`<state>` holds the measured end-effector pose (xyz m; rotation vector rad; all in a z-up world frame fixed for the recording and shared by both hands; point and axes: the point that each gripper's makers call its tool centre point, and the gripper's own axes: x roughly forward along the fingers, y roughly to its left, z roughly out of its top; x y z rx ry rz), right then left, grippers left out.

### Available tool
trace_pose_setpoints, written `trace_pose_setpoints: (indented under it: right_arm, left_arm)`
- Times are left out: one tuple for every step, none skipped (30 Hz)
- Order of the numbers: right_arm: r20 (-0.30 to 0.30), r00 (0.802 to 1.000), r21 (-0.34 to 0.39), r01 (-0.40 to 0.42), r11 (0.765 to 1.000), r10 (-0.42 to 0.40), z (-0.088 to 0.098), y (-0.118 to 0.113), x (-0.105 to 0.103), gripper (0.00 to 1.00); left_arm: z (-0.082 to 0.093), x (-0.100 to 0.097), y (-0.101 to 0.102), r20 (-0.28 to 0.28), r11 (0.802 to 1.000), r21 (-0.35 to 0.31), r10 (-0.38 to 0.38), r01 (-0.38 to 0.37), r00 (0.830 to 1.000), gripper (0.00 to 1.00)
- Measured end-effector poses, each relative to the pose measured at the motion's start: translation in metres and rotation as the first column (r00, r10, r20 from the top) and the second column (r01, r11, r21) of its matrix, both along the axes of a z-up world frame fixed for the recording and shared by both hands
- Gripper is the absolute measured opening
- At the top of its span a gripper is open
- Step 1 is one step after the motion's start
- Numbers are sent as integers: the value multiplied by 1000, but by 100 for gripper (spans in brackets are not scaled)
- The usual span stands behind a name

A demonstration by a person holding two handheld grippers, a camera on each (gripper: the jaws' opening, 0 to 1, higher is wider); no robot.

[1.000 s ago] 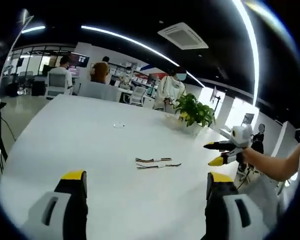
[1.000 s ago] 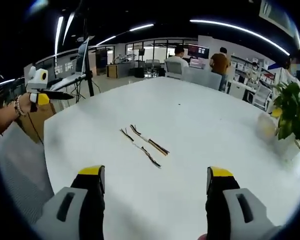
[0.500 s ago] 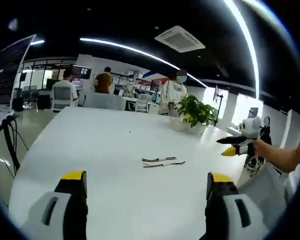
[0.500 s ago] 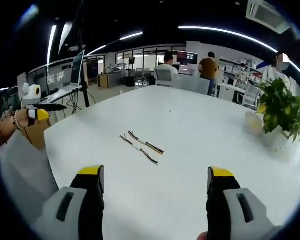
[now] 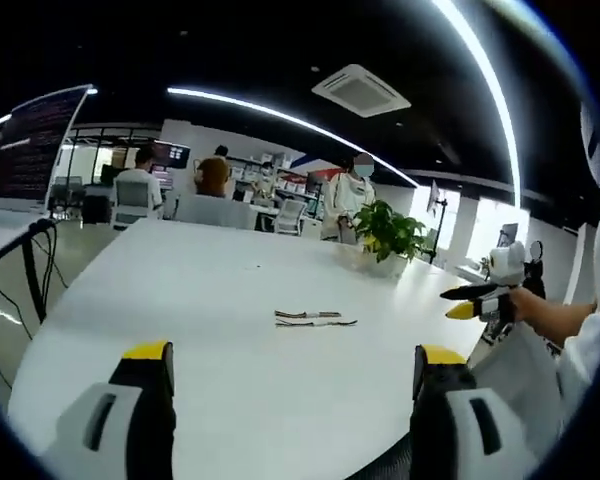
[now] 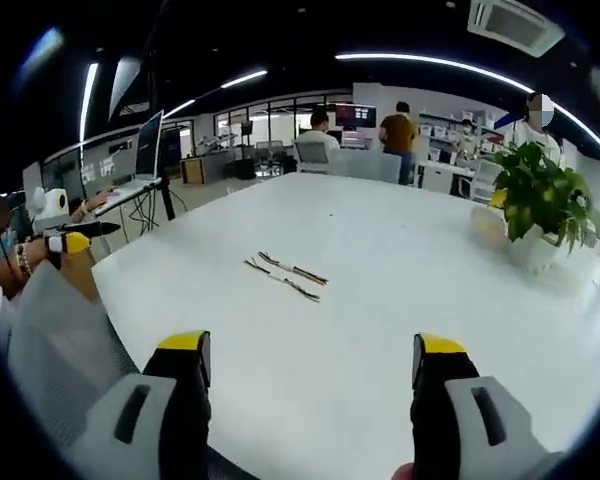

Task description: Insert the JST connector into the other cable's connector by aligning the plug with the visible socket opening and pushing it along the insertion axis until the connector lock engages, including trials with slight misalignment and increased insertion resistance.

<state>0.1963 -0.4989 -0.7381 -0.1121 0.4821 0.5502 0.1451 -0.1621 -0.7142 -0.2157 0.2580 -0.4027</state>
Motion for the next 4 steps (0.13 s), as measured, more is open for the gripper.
trace_pose_setpoints:
  right_arm:
    - [-2, 1000, 3, -3, 1000, 3, -1, 0, -3, 81]
    - [-4, 1000, 9, -5, 1000, 5, -1, 0, -5, 81]
    - [-12, 1000, 14, -3, 1000, 3, -3, 0, -9, 81]
    - [-17, 1000, 17, 0, 1000, 1, -4, 0, -11, 81]
  left_arm:
    - [-1, -3, -3, -4, 1000, -5, -4, 4, 1000, 99]
    - [-3, -7, -7, -5, 1000, -7, -10, 10, 1000, 99]
    - [-5, -10, -10, -7, 1000, -9, -12, 12, 1000, 99]
    - [-5, -12, -13, -7, 1000, -11, -14, 14, 1000, 99]
